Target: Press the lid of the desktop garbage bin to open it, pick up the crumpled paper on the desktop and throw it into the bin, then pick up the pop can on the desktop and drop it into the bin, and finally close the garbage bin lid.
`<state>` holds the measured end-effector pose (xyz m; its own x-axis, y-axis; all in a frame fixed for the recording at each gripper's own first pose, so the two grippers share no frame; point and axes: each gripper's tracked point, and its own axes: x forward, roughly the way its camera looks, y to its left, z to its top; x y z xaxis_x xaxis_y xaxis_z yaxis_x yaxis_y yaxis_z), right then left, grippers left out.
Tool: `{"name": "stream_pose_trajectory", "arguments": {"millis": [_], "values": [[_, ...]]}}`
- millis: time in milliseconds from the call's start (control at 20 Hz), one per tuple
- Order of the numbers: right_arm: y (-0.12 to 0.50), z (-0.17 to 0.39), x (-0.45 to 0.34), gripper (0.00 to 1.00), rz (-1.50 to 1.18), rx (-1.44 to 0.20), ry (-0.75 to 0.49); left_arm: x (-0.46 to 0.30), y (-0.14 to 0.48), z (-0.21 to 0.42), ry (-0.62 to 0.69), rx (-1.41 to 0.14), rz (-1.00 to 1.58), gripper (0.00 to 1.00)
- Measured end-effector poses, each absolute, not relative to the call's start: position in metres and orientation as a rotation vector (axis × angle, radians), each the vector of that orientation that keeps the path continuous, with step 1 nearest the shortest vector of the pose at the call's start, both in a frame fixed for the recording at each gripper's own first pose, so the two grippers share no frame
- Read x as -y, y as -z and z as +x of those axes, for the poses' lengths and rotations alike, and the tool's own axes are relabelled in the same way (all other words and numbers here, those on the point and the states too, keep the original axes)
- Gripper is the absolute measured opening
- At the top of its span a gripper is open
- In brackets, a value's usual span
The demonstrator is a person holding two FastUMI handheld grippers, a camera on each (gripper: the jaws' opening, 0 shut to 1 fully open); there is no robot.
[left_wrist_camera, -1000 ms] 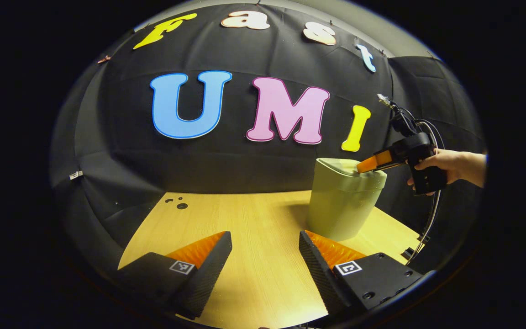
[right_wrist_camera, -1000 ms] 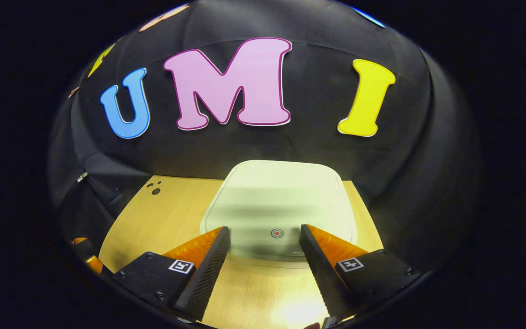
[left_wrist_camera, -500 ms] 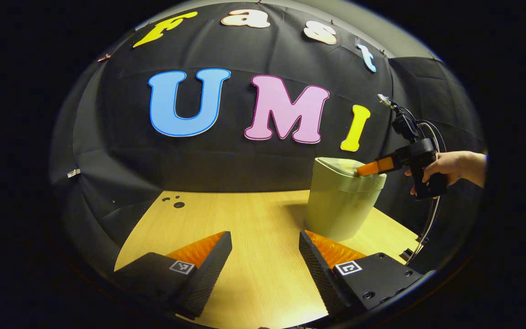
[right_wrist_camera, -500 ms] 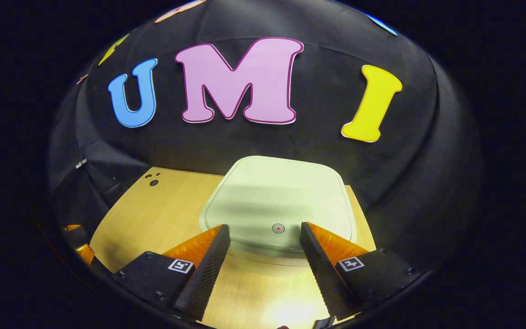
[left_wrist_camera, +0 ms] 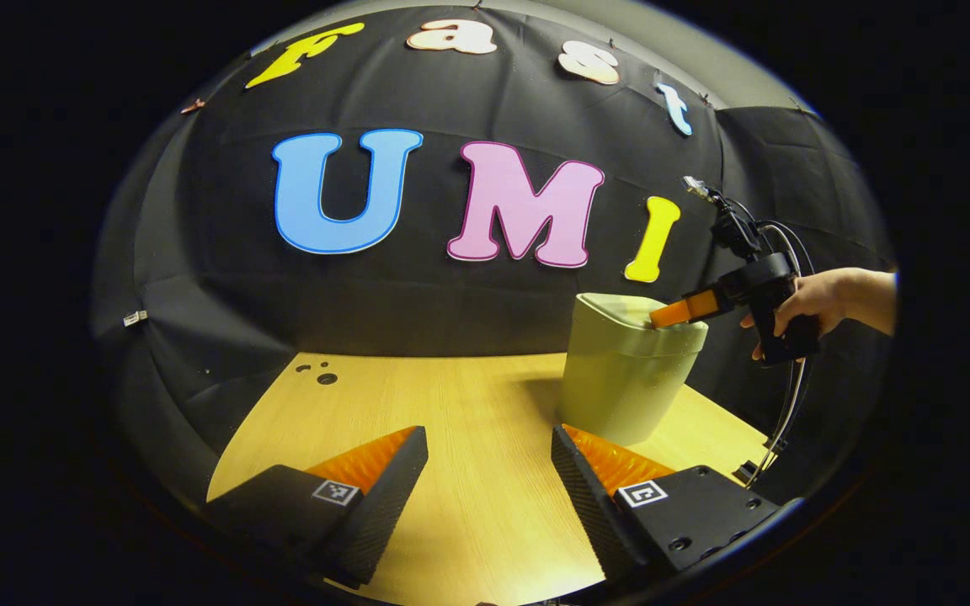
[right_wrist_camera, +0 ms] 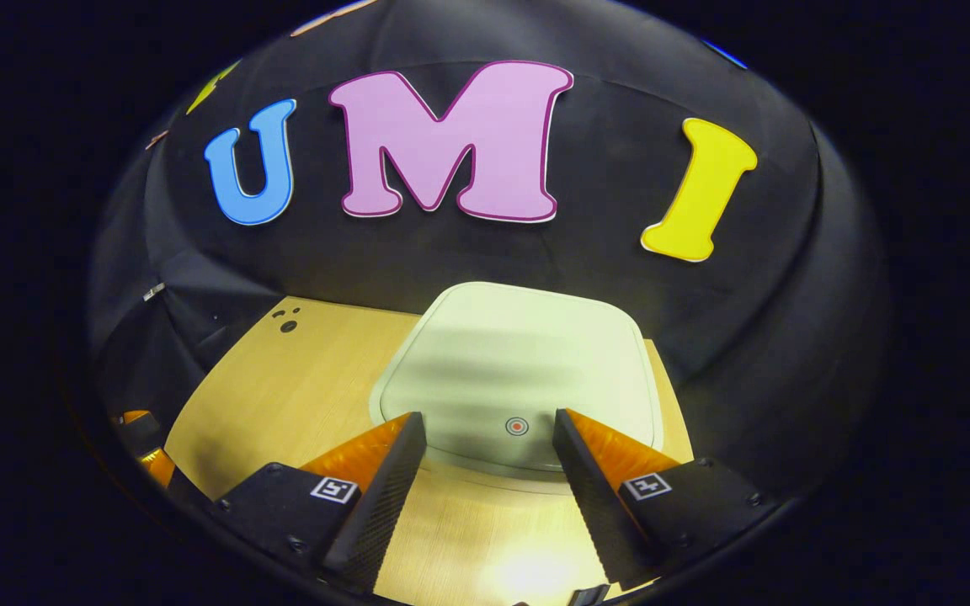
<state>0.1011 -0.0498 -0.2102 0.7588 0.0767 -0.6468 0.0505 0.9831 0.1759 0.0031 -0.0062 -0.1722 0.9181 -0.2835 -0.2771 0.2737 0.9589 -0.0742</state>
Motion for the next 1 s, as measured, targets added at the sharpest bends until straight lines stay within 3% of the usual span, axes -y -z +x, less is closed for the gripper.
{"name": "stream_pose_trajectory", "arguments": {"millis": [600,1000], "values": [[0.215,0.099,0.046,0.99,0.166,-0.709,-0.062,0.008,0.171,0.006,0.278,-0.292,-0.034,0.96],[0.176,0.107,0.051,0.96,0.261,-0.520,-0.019,0.006,0.161,0.010,0.290,-0.271,-0.013,0.96]]}}
